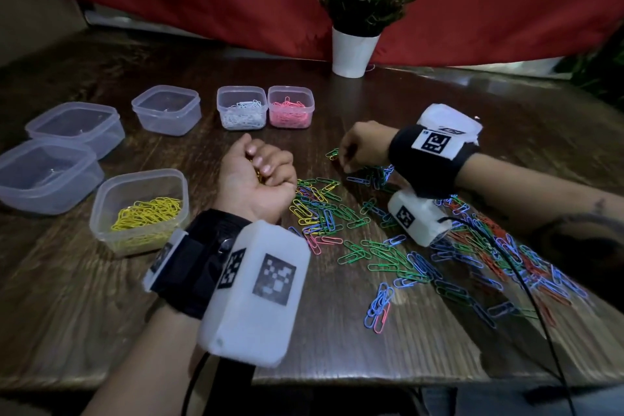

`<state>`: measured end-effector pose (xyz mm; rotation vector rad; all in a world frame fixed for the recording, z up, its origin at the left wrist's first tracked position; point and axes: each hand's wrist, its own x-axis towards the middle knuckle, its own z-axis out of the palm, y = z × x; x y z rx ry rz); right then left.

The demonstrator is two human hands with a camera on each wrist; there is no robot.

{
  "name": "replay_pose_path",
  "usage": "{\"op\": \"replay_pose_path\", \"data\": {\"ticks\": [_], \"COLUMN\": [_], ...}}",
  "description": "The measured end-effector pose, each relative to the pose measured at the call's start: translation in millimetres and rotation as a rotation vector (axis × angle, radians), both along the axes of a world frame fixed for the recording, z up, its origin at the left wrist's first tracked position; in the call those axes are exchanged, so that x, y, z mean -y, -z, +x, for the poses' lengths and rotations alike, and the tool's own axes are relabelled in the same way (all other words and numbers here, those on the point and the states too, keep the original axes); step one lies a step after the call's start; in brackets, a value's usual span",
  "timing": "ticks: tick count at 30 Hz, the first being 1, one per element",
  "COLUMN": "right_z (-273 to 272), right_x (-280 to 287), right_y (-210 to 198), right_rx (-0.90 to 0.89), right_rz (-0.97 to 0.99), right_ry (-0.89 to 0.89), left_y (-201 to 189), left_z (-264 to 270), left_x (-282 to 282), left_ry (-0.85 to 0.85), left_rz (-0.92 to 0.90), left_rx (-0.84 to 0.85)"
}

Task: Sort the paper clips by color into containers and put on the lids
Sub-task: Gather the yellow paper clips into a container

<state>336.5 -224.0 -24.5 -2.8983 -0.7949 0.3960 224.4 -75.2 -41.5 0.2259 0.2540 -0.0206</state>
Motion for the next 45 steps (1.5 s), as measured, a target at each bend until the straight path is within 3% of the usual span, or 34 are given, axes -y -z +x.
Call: {"op": "replay_pose_path", "data": {"ticks": [5, 11, 16, 19, 23, 26, 32, 38, 41, 45], "right_z": [7.7, 12.6, 14.0, 15.6, 19.4, 19.3, 17.8, 9.2, 10.6, 5.7], "right_x": [11.2, 2.8, -7.7, -4.8, 8.5, 16.5, 14.1, 5.0, 1.6, -12.6], "right_y": [-0.4, -2.5, 2.1, 4.0, 1.1, -6.5, -13.7, -18.8, -18.5, -15.7], "right_rx": [-0.095, 0.009, 0.043, -0.043, -0.294, -0.347, -0.268, -0.343, -0.161, -0.081], "right_rz": [0.238, 0.018, -0.021, 0.015, 0.258, 0.268, 0.131, 0.104, 0.032, 0.187], "right_ry": [0.132, 0.021, 0.011, 0.043, 0.144, 0.119, 0.143, 0.126, 0.104, 0.031], "left_y": [-1.5, -3.2, -2.7, -2.9, -3.1, -3.5, -2.8, -1.5, -1.8, -0.8], "left_z": [-1.0, -2.2, -2.0, -2.3, -2.5, -2.7, -2.1, -1.5, -1.3, -0.6], "left_x": [0.1, 0.7, 0.6, 0.7, 1.0, 1.7, 1.0, -0.1, -0.7, -1.7], "left_ry": [0.004, -0.002, -0.002, -0.001, -0.007, -0.002, -0.012, -0.019, -0.029, -0.025], "left_rz": [0.000, 0.013, 0.014, 0.011, 0.003, 0.008, 0.005, -0.010, -0.042, -0.036], "left_rx": [0.003, -0.010, -0.008, -0.006, -0.003, -0.006, -0.011, -0.027, -0.025, -0.013]}}
